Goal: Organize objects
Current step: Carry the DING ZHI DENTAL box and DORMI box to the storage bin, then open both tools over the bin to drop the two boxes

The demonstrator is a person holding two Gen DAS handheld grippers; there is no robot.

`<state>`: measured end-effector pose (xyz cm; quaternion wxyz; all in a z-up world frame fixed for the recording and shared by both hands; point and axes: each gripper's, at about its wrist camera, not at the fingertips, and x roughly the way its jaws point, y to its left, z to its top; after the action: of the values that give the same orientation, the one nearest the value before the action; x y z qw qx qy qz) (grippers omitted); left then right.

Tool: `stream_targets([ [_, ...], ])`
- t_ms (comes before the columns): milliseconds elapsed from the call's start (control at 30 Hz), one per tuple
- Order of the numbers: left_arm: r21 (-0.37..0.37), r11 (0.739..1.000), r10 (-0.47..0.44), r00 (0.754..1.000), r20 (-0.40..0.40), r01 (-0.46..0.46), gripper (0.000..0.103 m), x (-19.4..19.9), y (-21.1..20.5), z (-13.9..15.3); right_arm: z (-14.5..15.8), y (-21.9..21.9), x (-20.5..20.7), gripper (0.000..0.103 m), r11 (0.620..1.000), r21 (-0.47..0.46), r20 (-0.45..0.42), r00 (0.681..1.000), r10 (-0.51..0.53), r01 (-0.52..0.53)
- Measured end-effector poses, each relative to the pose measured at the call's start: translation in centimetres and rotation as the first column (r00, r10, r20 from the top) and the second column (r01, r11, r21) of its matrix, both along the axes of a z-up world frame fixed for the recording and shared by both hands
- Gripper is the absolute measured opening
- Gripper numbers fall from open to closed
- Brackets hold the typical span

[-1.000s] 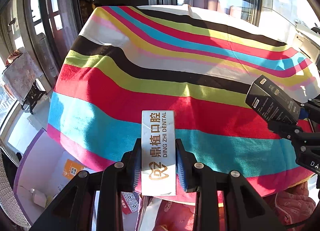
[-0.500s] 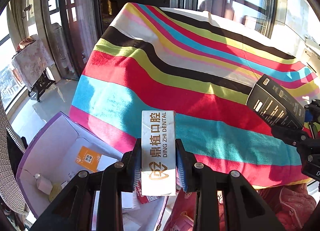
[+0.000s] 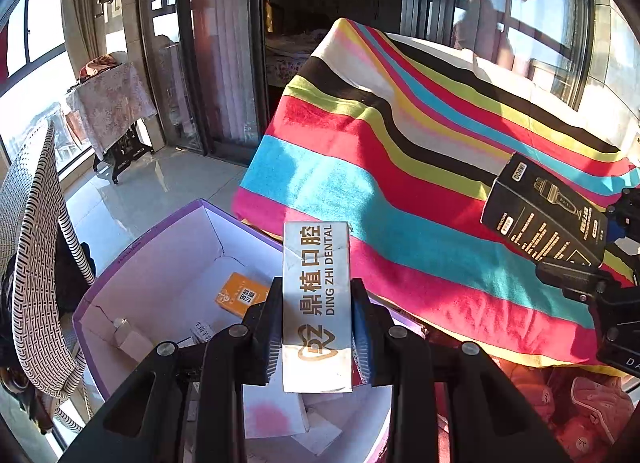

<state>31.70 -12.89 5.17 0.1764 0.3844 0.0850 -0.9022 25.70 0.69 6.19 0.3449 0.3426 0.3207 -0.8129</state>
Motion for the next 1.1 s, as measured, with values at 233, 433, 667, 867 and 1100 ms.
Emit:
stream_targets([
  [233,-0.015,0.995,0.103,0.995,-0.018,-0.103,0.032,2.4,-2.7,0.7,0.6,-5.2,2.5,0.043,0.988,0.034,-0.041,0.988,0.15,-0.149],
  [433,-0.01,0.985,0.174,0.984,-0.022,-0.174,0.032,3.9,-4.9,0.8,-0.9,-9.1,4.9,0.043,0.962,0.077,-0.032,0.964,0.266,-0.263],
  [667,0.023,0.969,0.245,0.969,-0.01,-0.245,0.032,4.8,-6.8,0.0,-1.4,-10.8,5.9,0.043,0.955,0.063,-0.01,0.957,0.29,-0.289],
  [867,0.012,0.956,0.294,0.955,-0.029,-0.294,0.033,5.5,-8.0,0.5,-2.2,-11.6,6.4,0.043,0.958,0.029,0.033,0.958,0.285,-0.286],
  [1100,0.004,0.946,0.322,0.944,-0.067,-0.323,0.033,6.1,-8.5,1.5,-2.0,-12.1,6.5,0.043,0.959,0.011,0.035,0.958,0.283,-0.284],
])
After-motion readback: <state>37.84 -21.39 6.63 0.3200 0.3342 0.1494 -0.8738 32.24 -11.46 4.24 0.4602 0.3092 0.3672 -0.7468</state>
